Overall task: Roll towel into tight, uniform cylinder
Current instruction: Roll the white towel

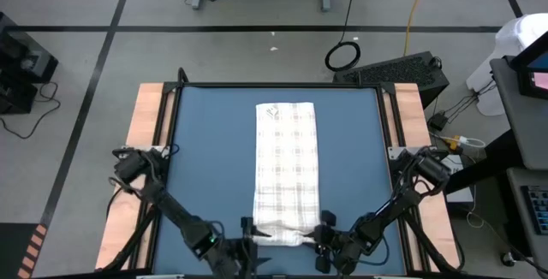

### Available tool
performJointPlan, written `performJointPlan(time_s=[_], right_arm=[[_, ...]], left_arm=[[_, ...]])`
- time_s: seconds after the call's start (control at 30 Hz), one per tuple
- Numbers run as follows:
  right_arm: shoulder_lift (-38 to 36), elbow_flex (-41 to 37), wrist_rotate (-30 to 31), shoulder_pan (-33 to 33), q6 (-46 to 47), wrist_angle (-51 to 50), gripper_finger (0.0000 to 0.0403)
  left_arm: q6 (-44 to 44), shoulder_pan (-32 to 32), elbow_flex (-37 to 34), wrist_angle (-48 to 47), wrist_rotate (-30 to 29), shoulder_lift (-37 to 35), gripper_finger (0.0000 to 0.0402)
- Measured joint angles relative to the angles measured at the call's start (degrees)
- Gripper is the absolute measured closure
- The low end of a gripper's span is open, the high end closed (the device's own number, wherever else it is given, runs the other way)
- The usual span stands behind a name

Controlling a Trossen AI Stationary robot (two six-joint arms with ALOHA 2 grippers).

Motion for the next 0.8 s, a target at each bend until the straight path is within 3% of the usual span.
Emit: performJointPlan(time_s=[0.37, 0.5, 0.8], right_arm=[[-1.1, 0.0, -5.1, -2.0, -1.7, 0.5, 0.0319], [-1.6, 0.0, -8.1, -2.8, -3.4, 0.5, 0.0319], [-2.8, 0.0, -13.5, -4.7, -7.7, -0.1, 0.0319]], left_arm=[[3.3, -1.0, -0.1, 5.7, -2.8, 8.1, 0.0092], [-3.2, 0.4, 0.0, 3.6, -3.1, 8.1, 0.0123], [-4.4, 2.7, 0.0, 1.2, 0.7, 8.0, 0.0197]])
